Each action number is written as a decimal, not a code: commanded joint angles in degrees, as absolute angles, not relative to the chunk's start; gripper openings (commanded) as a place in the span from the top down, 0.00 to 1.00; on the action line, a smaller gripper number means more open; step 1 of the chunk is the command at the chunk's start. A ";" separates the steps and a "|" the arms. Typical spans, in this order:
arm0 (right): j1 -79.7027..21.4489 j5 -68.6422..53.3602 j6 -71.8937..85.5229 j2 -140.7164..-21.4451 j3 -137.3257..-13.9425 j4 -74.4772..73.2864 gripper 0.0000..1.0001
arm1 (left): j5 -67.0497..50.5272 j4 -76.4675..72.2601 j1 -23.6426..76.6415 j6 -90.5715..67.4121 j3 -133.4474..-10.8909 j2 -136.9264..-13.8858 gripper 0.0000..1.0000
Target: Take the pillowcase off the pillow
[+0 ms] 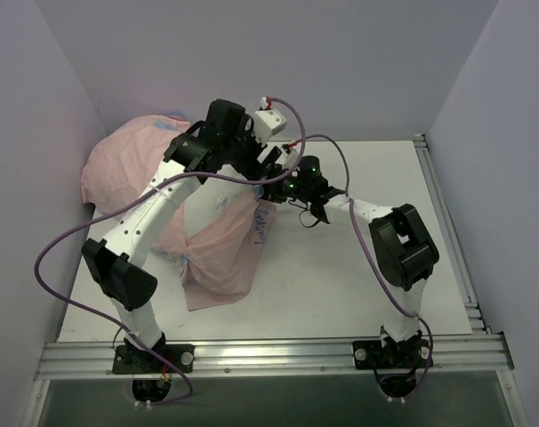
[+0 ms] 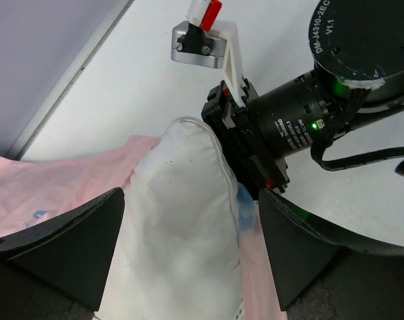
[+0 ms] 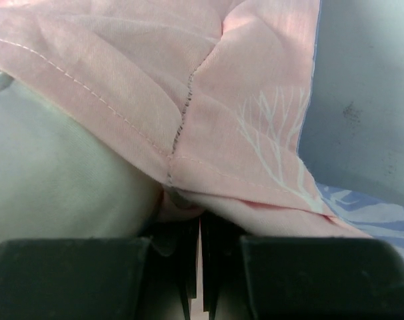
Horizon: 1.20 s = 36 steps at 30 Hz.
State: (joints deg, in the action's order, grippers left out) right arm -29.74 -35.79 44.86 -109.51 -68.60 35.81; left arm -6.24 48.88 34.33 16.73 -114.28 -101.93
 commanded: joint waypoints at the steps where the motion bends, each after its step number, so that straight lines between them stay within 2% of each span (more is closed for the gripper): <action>1: -30.67 -35.95 42.80 -106.97 -72.68 37.88 1.00 | -3.96 50.89 34.54 18.63 -117.69 -105.11 0.10; 6: -31.11 -35.95 41.75 -106.70 -73.48 36.12 1.00 | -1.15 45.72 36.12 18.98 -111.28 -105.21 0.12; 8: -31.20 -36.04 41.84 -106.44 -73.56 36.12 1.00 | 1.91 44.13 36.65 19.86 -110.05 -105.38 0.19; 9: -31.20 -36.04 41.84 -106.35 -73.48 36.12 1.00 | 2.19 43.95 36.65 20.04 -110.04 -105.73 0.26; 11: -31.20 -36.21 41.75 -105.82 -73.48 35.95 1.00 | 3.60 43.60 36.56 20.13 -109.95 -106.00 0.34; 12: -31.20 -36.21 41.66 -105.56 -73.48 35.95 1.00 | 4.21 43.25 36.65 20.04 -110.04 -106.34 0.42; 13: -31.20 -36.21 41.66 -105.30 -73.39 35.86 1.00 | 4.31 42.89 36.74 19.87 -109.87 -106.43 0.61; 15: -31.20 -36.30 41.75 -104.94 -73.30 35.95 1.00 | 4.66 42.10 36.74 19.78 -109.34 -106.61 0.79; 16: -31.20 -36.30 41.84 -104.59 -73.13 35.95 1.00 | 4.83 42.01 36.56 19.60 -108.90 -106.70 0.95; 17: -31.11 -36.47 41.84 -104.33 -72.69 36.03 1.00 | 4.83 42.01 36.56 18.99 -108.64 -106.61 0.98; 22: -29.71 -34.63 42.19 -101.96 -69.53 35.60 1.00 | 7.56 38.76 35.33 15.82 -108.01 -100.39 0.98; 27: -25.32 -32.96 45.08 -101.60 -63.90 38.40 1.00 | 6.86 43.57 33.40 15.03 -118.11 -93.53 0.98; 36: -27.07 -32.34 46.93 -111.53 -65.13 39.27 1.00 | 5.97 49.75 31.64 13.71 -131.66 -87.81 0.98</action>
State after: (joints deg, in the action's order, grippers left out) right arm -26.11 -34.06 46.74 -107.66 -65.08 40.05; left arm 5.56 54.61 31.81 14.04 -124.81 -93.45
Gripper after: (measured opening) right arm 0.027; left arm 0.058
